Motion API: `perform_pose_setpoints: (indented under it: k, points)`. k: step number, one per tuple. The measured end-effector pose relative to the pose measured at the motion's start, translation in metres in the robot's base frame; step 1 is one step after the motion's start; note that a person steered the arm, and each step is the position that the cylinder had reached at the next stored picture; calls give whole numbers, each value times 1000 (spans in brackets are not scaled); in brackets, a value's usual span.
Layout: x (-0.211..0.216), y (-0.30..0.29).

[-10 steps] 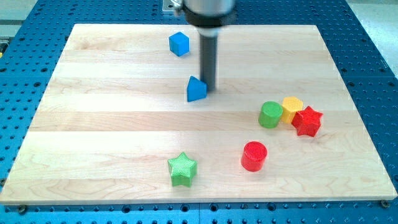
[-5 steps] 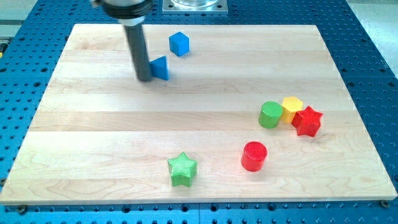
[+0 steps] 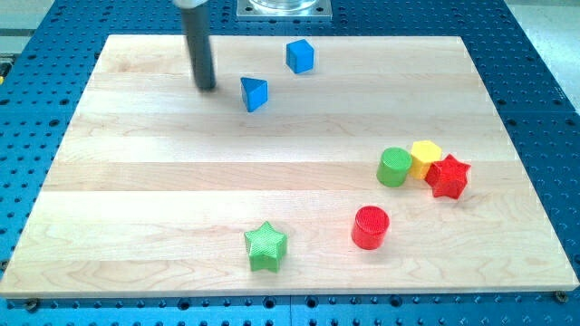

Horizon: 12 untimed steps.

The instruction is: Move both the blue blocks to the top center of the board

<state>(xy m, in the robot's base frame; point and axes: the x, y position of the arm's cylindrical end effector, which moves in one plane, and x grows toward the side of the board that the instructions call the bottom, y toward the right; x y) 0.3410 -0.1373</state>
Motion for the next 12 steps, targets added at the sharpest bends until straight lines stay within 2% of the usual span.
perform_pose_setpoints:
  k: [1,2,3,4,5,6,7,8,9,11,12]
  points:
    - [46,45]
    - [31,125]
    - [-14,159]
    - [44,135]
    - [7,64]
    - [-41,112]
    - [-56,109]
    - [-28,28]
    - [-42,-22]
    - [-60,100]
    - [-69,73]
